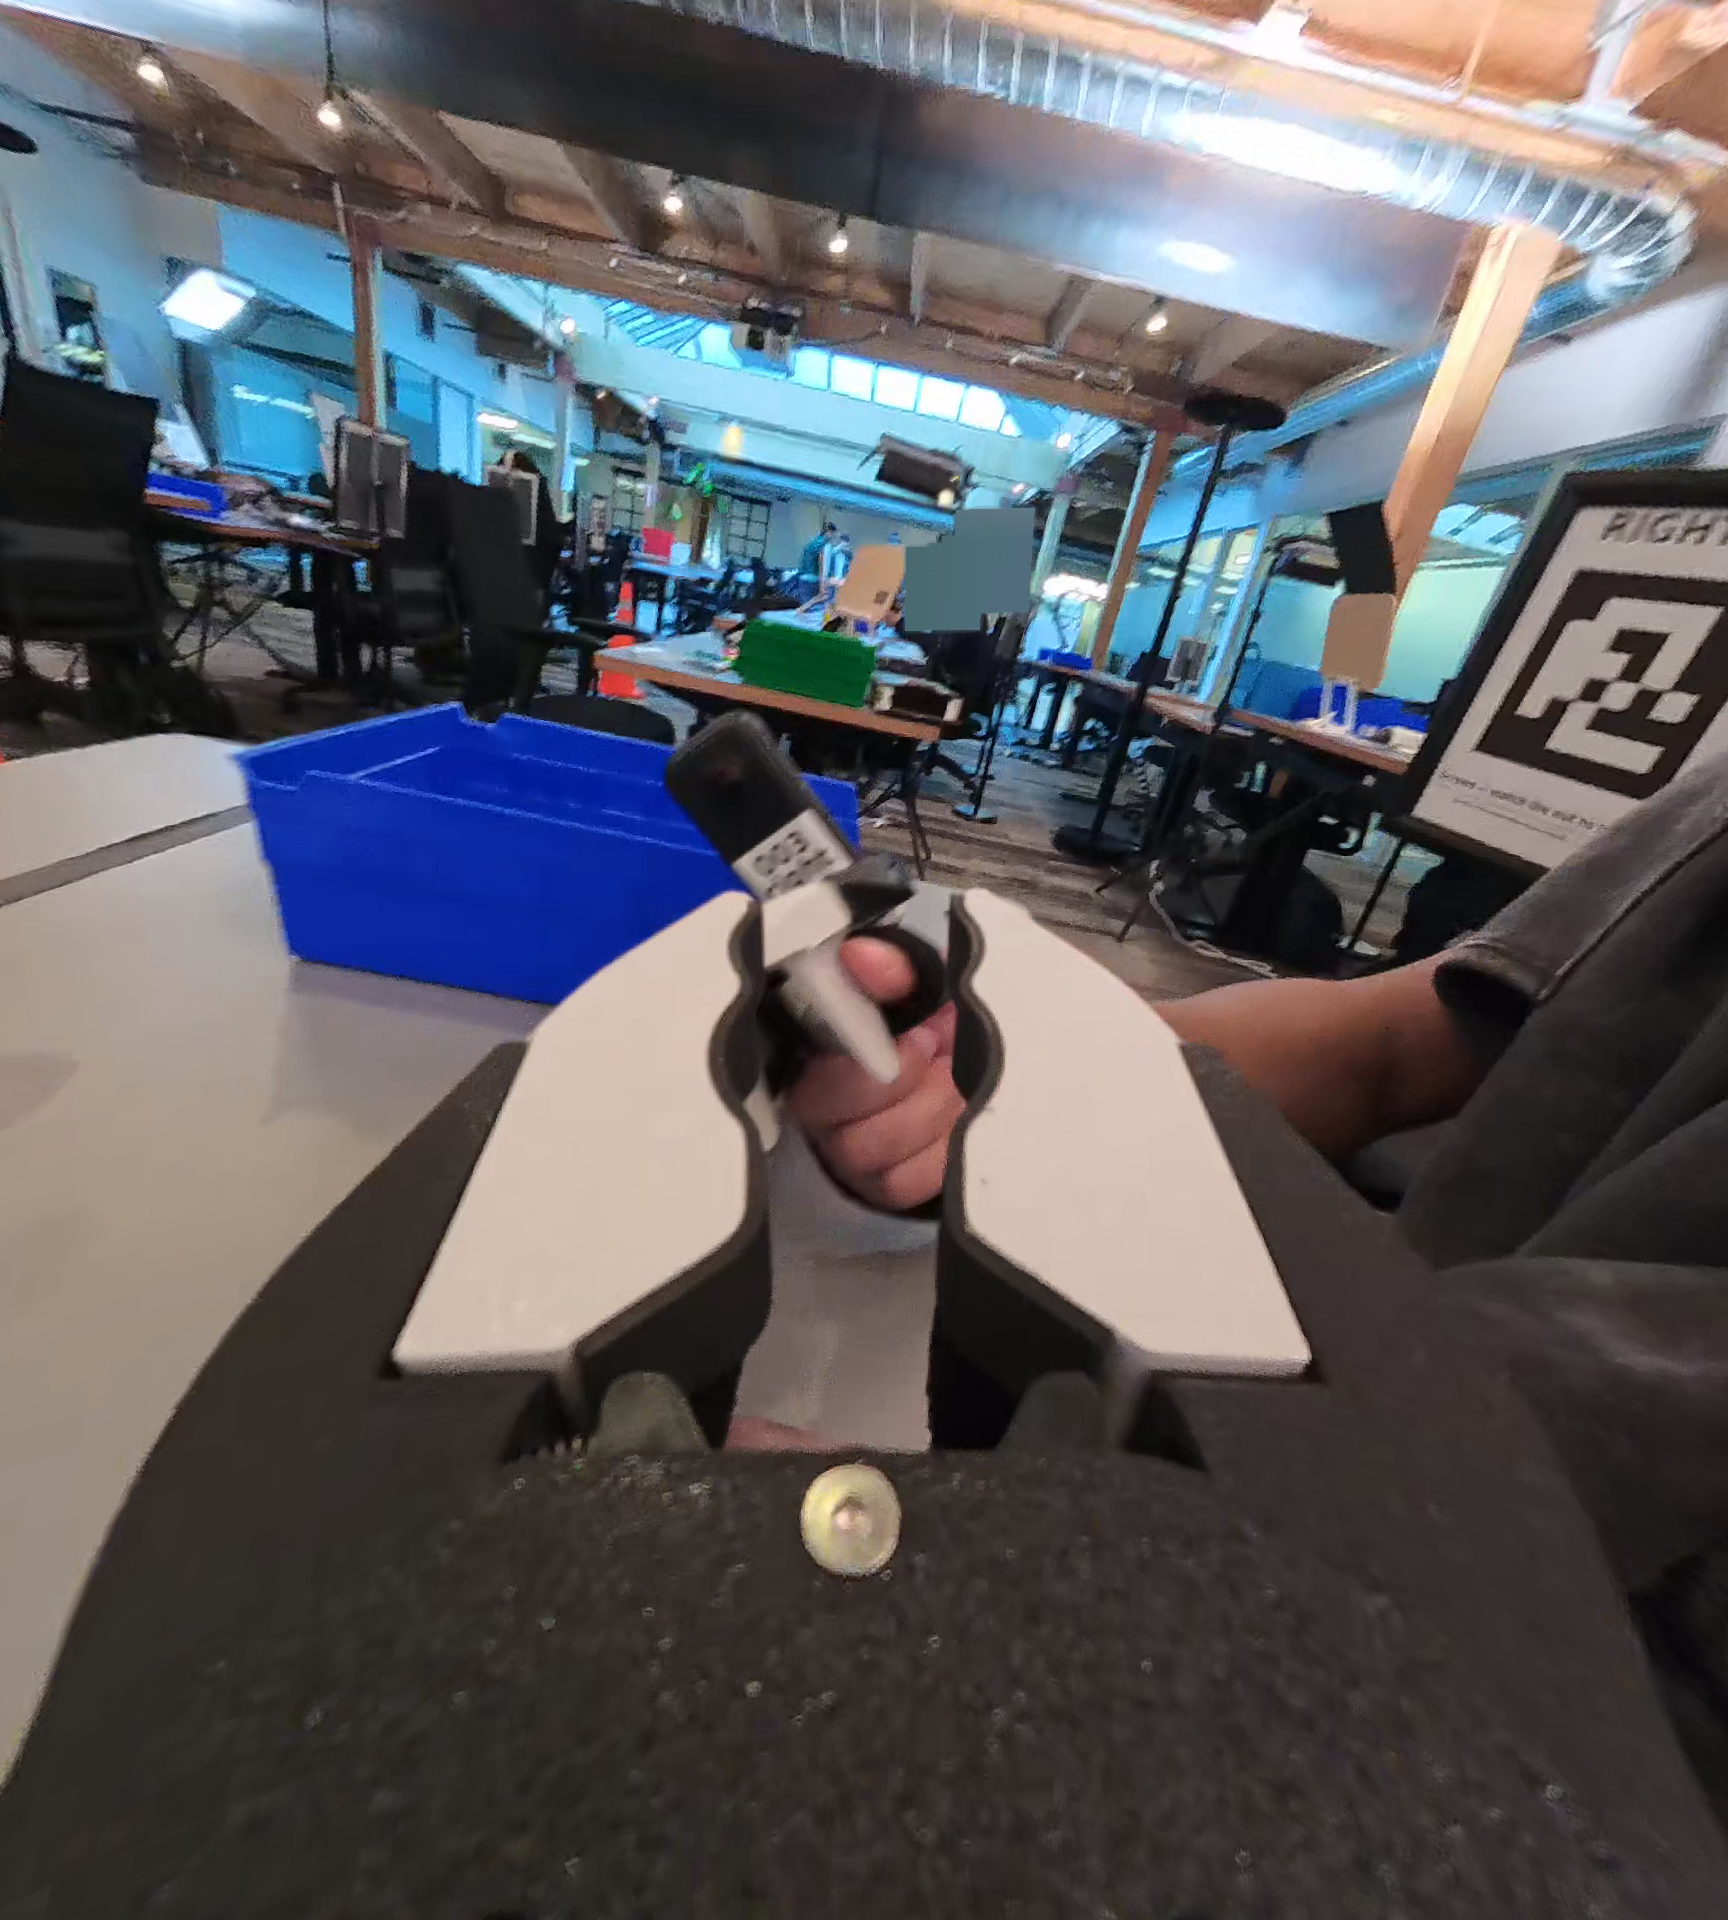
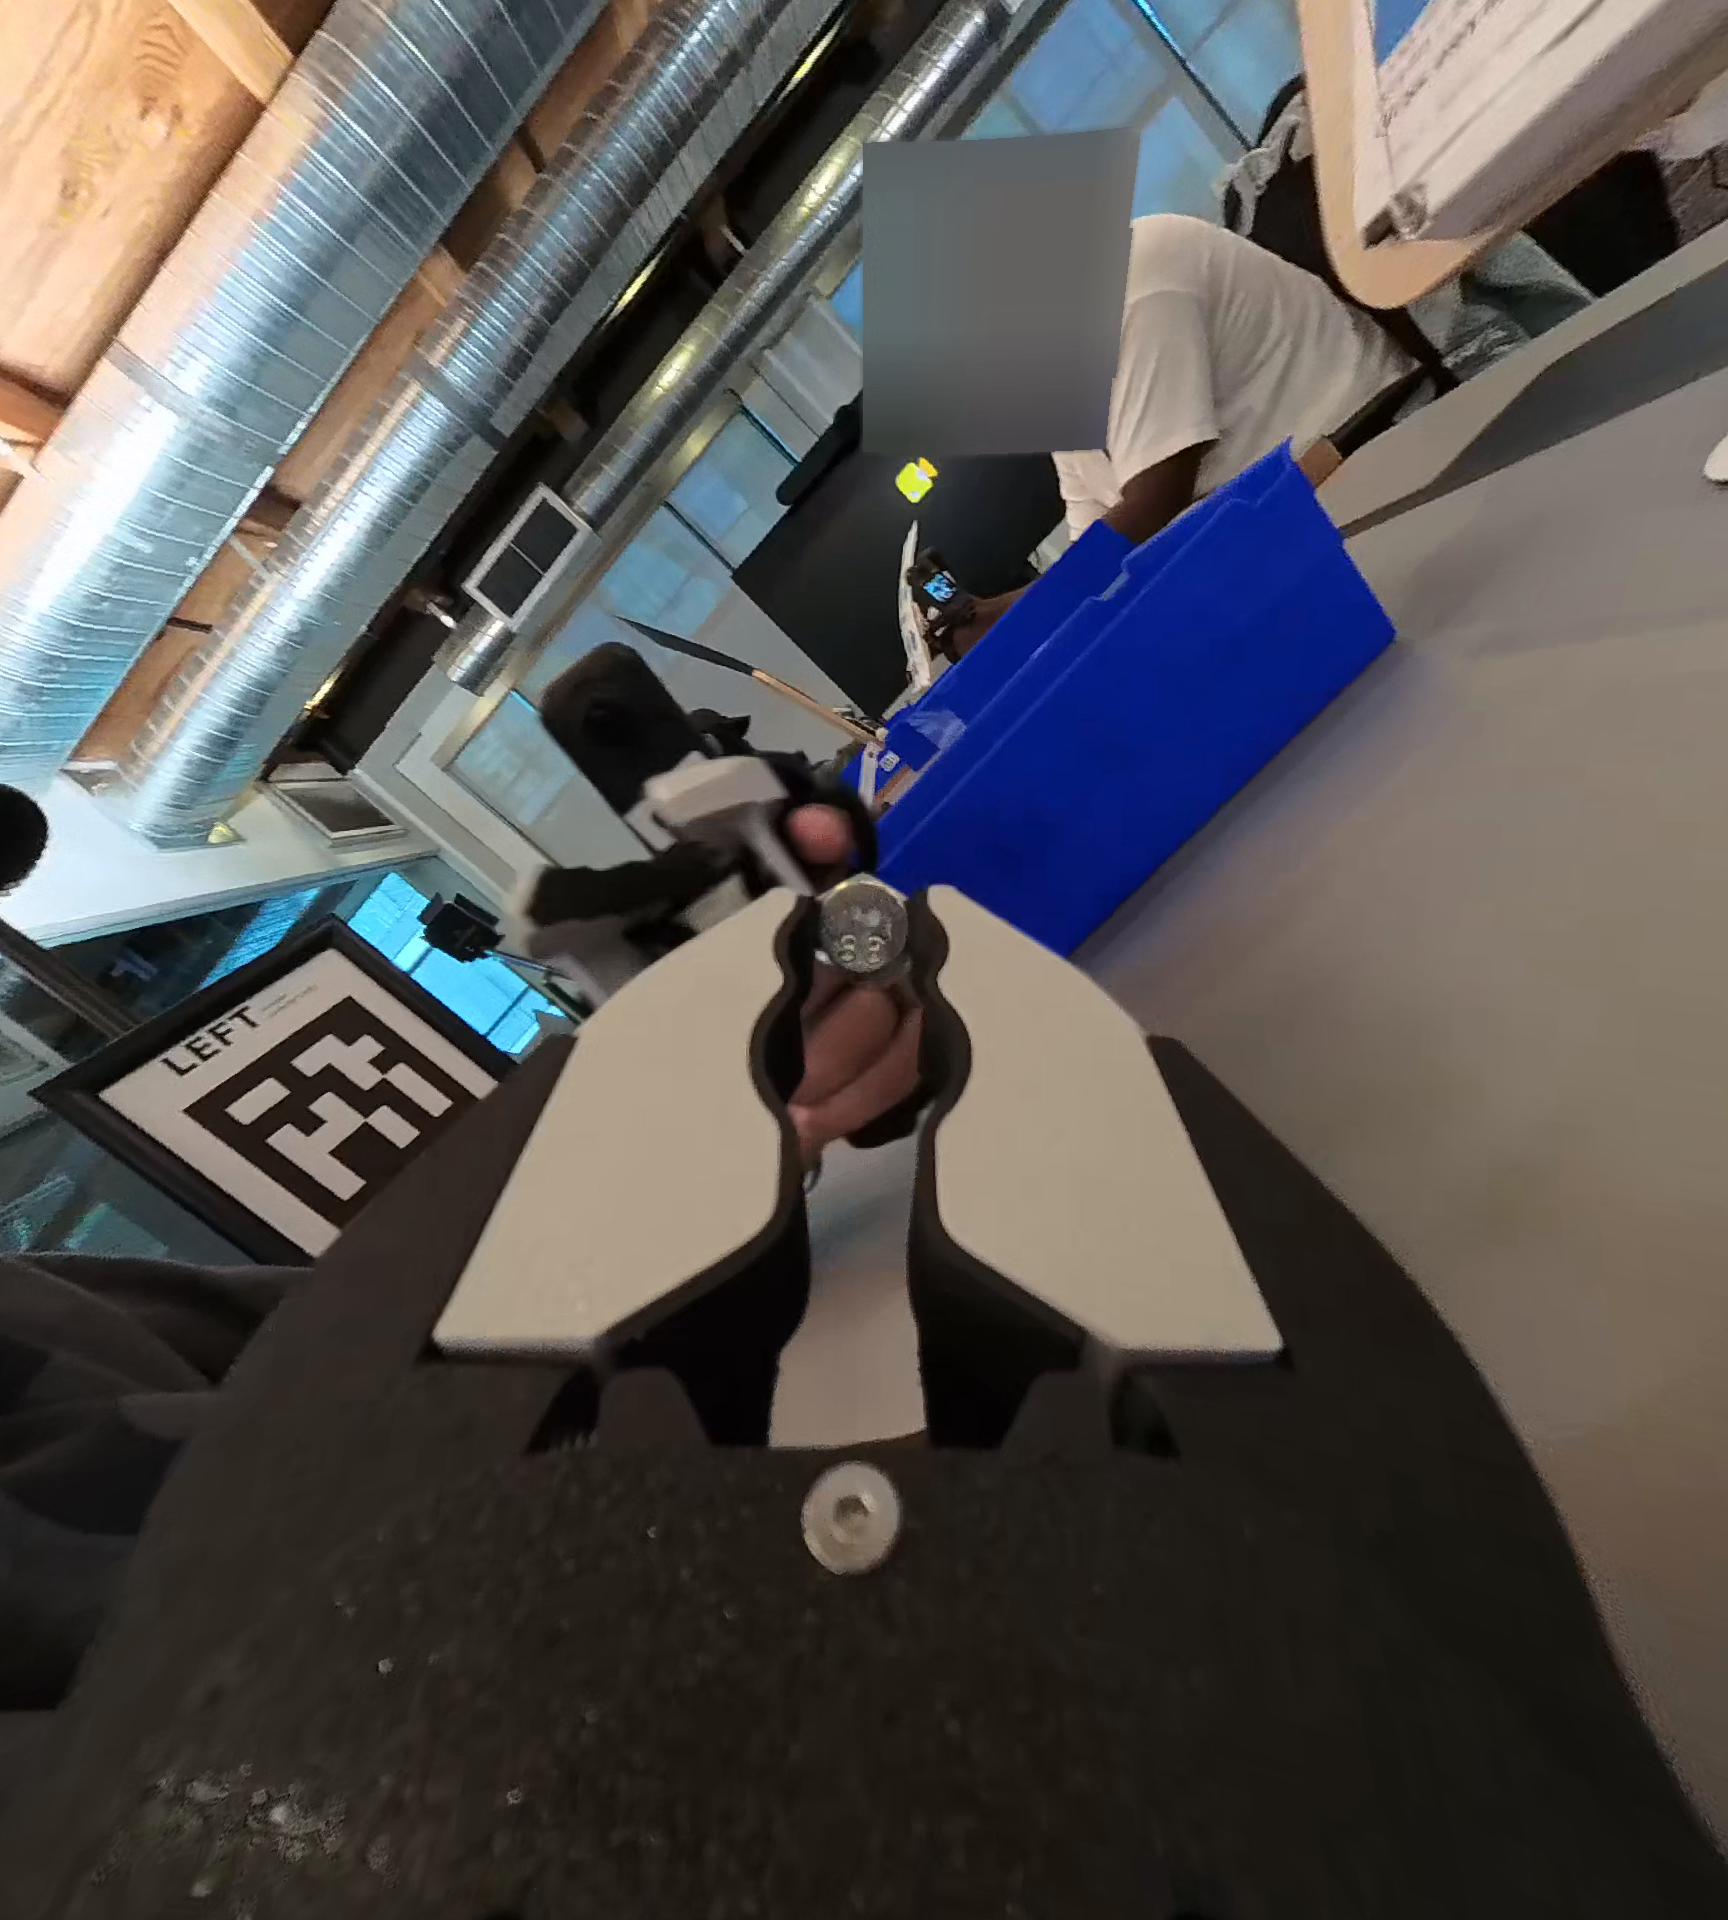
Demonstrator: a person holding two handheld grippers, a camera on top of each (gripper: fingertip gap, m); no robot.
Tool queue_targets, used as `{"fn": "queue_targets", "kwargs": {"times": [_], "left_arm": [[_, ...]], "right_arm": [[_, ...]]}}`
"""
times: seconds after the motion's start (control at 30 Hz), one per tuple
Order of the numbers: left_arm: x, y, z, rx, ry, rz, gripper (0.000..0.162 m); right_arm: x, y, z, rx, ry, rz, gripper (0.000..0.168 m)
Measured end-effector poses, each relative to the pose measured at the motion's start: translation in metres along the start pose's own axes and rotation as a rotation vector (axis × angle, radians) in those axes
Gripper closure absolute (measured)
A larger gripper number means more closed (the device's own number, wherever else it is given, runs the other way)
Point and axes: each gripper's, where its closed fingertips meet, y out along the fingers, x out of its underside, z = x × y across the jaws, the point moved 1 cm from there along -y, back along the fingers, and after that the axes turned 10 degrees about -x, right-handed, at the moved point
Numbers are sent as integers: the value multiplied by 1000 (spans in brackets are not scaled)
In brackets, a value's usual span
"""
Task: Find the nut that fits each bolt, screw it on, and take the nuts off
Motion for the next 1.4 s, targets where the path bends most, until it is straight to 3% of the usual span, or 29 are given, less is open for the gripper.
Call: {"fn": "queue_targets", "kwargs": {"times": [0.13,0.2,0.23,0.3,0.37,0.47,0.63,0.77,0.83,0.9,0.97,1.07,1.17,1.27,1.4], "left_arm": [[31,3,-21,-60,-37,-107,119],[33,8,-15,-48,-18,-120,118],[26,9,-8,-27,-10,-97,109],[1,3,14,72,-22,9,130],[-12,-2,14,72,-31,53,130],[4,-5,-12,-51,-39,-31,123],[50,-11,-86,-478,-58,-184,107],[64,-8,-99,-595,-20,-244,100],[65,-8,-98,-616,17,-255,99],[66,-7,-97,-619,34,-258,101],[67,-7,-98,-618,21,-264,101],[66,-8,-98,-586,-24,-252,101],[62,-11,-100,-560,-88,-222,101],[61,-13,-102,-555,-125,-206,102],[62,-12,-100,-544,-121,-214,102]], "right_arm": [[-6,10,-22,-54,-57,-13,151],[-4,10,-17,-30,-66,-21,151],[-2,8,-11,-15,-56,-20,151],[1,0,4,27,-16,-13,151],[0,-4,6,20,9,0,151],[-5,-1,-5,14,-47,-21,151],[-3,-2,-8,100,-176,-97,151],[-4,-5,-5,226,-322,-176,151],[-22,-11,-22,276,-427,-210,151],[-70,-34,-40,422,-559,-185,150],[-128,-80,-47,619,-631,-116,150],[-186,-180,13,1059,-572,-177,150],[-186,-242,85,1214,-313,-285,150],[-195,-278,120,1433,-339,-456,150],[-197,-305,144,1645,-378,-848,150]]}}
